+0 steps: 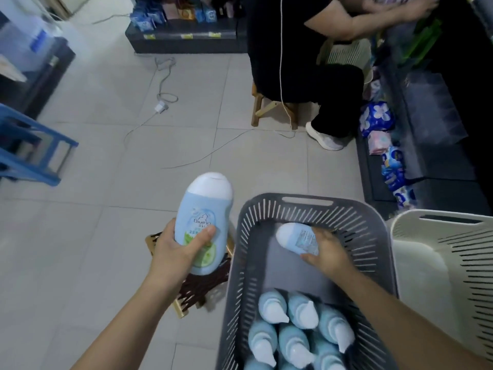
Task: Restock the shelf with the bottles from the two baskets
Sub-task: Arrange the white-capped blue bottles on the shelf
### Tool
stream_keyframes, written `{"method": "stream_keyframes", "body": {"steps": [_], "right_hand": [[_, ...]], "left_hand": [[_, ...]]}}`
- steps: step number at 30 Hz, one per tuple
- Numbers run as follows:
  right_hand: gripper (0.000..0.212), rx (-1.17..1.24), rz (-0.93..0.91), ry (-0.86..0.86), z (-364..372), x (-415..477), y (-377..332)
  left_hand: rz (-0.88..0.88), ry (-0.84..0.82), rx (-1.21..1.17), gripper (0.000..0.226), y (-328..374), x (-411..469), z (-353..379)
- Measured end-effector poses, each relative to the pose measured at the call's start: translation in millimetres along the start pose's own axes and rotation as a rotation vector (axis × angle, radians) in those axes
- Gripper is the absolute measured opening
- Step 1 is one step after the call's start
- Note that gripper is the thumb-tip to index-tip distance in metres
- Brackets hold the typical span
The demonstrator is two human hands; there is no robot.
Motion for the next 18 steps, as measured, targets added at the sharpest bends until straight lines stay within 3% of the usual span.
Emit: {"method": "stream_keyframes", "body": {"steps": [5, 9, 12, 16, 18], "right_hand": [[0.088, -0.362, 0.016, 0.06, 20, 20, 7], [0.093, -0.359, 0.001, 0.158, 31, 27, 3], [0.084, -0.362, -0.081, 0.297, 39, 31, 5], [0.082, -0.275, 0.13, 0.065, 26, 22, -9], [0.077, -0.057, 0.222, -0.059, 18, 11, -15]], "left_hand": [[-0.066, 0.074, -0.045, 0.055, -32, 3, -17], [-0.118, 0.11, -0.089, 0.061, -50, 3, -22], [-0.136, 0.105, -0.091, 0.063, -54, 3, -23], [-0.125, 0.073, -0.078, 0.064, -46, 0, -26], [-0.105, 0.06, -0.082, 0.057, -34, -4, -25]]}}
Point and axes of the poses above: each hand's wrist, its own x-axis towards the middle knuckle, its own z-axis out of the palm, y = z × x, the point moved 1 cm from there along x, towards the middle knuckle, and after that the axes turned 10 degrees about z, right-handed, at the moved point
